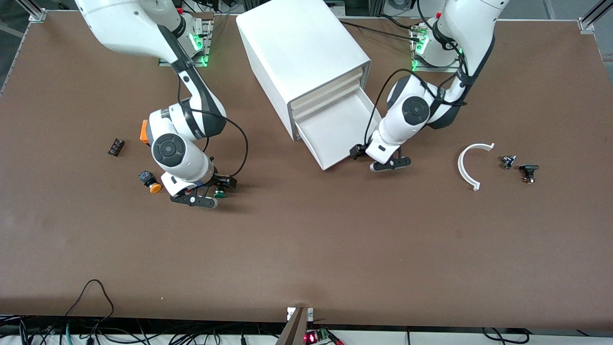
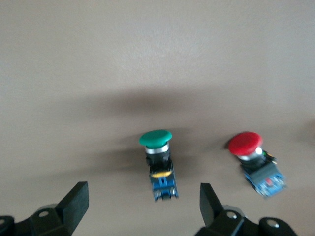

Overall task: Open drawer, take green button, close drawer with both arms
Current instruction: 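Set the green button beside the red button while the left gripper closes the drawer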

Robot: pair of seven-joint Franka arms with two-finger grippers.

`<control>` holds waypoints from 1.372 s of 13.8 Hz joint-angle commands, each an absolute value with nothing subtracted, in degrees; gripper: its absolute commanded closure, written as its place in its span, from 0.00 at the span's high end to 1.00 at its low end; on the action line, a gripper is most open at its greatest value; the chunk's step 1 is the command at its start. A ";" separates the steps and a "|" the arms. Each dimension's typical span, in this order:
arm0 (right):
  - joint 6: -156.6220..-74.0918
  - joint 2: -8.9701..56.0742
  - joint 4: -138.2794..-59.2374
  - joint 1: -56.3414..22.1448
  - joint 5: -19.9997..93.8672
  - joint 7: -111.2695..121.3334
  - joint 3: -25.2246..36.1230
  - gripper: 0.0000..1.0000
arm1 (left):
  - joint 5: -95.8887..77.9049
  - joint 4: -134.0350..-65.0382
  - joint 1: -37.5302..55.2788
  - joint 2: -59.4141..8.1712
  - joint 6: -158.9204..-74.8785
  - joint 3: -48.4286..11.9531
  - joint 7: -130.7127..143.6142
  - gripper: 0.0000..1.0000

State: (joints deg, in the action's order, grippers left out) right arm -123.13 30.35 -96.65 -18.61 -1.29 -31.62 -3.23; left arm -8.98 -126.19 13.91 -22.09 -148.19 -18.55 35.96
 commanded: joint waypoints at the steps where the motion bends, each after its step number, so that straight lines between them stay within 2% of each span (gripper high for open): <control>1: -117.00 29.10 -92.73 -18.19 1.74 -32.87 -3.60 1.00 | -10.20 -129.02 14.68 -16.09 -141.96 -21.52 36.30 1.00; 4: -114.18 26.56 -92.64 -16.09 1.32 -32.61 -3.52 1.00 | -10.20 -129.11 15.55 -15.56 -138.35 -23.11 36.21 1.00; 11: -108.81 20.49 -91.58 -7.04 1.14 -19.79 -3.69 1.00 | -10.20 -129.73 19.34 -15.65 -136.94 -26.27 35.68 1.00; 13: -106.97 19.26 -91.32 -5.02 -1.91 -19.16 -3.52 1.00 | -10.20 -129.73 19.25 -15.65 -136.06 -26.37 35.59 1.00; 15: -104.60 17.06 -90.71 -4.75 -6.66 -18.90 -3.25 1.00 | -10.11 -129.46 16.98 -13.81 -135.97 -26.19 35.51 1.00; 17: -98.65 15.65 -86.95 -4.66 -7.29 -18.46 -3.25 1.00 | -9.84 -127.98 11.89 -12.22 -137.80 -25.58 35.51 1.00; 19: -93.80 15.12 -83.42 -3.87 -7.56 -15.66 -3.25 1.00 | -9.93 -124.91 7.05 -10.29 -139.39 -22.69 35.51 1.00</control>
